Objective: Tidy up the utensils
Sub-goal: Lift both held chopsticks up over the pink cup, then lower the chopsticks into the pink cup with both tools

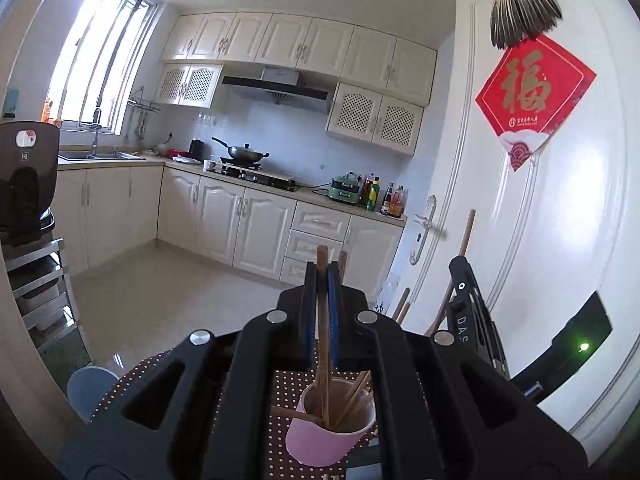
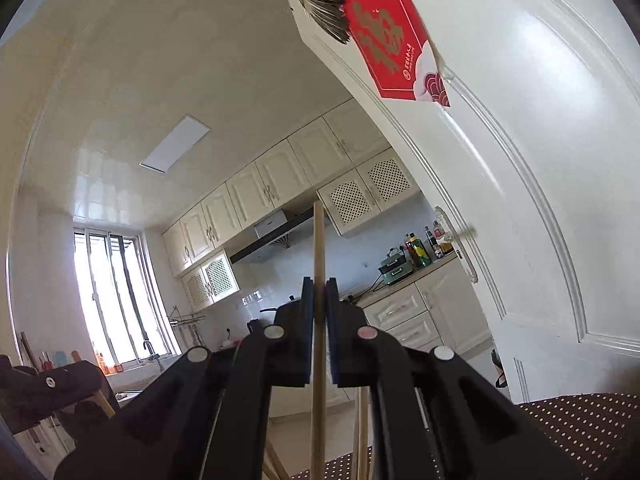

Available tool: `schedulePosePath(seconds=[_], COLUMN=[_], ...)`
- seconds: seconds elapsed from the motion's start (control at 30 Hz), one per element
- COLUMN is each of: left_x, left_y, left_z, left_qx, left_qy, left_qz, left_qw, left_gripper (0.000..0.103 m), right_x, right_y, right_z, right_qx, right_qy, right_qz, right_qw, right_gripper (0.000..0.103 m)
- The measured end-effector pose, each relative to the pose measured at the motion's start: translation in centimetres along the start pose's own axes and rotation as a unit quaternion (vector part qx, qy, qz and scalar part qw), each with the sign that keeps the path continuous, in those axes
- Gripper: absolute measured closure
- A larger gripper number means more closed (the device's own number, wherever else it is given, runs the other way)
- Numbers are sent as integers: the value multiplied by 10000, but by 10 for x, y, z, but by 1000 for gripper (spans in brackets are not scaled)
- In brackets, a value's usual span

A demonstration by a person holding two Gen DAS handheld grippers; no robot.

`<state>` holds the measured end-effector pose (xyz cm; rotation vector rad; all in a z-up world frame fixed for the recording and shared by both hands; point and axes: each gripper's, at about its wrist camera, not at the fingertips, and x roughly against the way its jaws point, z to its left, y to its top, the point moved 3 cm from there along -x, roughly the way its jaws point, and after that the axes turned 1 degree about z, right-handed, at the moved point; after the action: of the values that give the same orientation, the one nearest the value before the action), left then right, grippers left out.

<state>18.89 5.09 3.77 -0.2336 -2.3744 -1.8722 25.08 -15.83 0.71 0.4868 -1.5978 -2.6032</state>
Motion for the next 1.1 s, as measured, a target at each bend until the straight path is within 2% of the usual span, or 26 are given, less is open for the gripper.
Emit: schedulePosePath(seconds=[0.23, 0.43, 0.53, 0.93, 1.1], left_x=[-13, -26, -24, -17, -11], left_y=[-12, -24, -27, -30, -32], left_z=[5, 8, 6, 13, 20], left_qx=[88, 95, -64, 67, 180], left_qy=[-45, -83, 21, -95, -288], left_qz=[67, 227, 83, 69, 97], left_qw=[9999, 9997, 9999, 9999, 9994], left_gripper=[97, 97, 97, 97, 97], right_x=[-6, -6, -5, 0, -2], right_y=[-9, -21, -24, -7, 0], right_z=[-1, -6, -10, -1, 11], right_qx=[199, 334, 343, 130, 275], right_qy=[-75, -140, -148, 47, 93], right_qz=[108, 388, 487, 90, -155], right_qw=[9997, 9986, 9981, 9999, 9995], right_gripper=[98, 98, 98, 98, 98])
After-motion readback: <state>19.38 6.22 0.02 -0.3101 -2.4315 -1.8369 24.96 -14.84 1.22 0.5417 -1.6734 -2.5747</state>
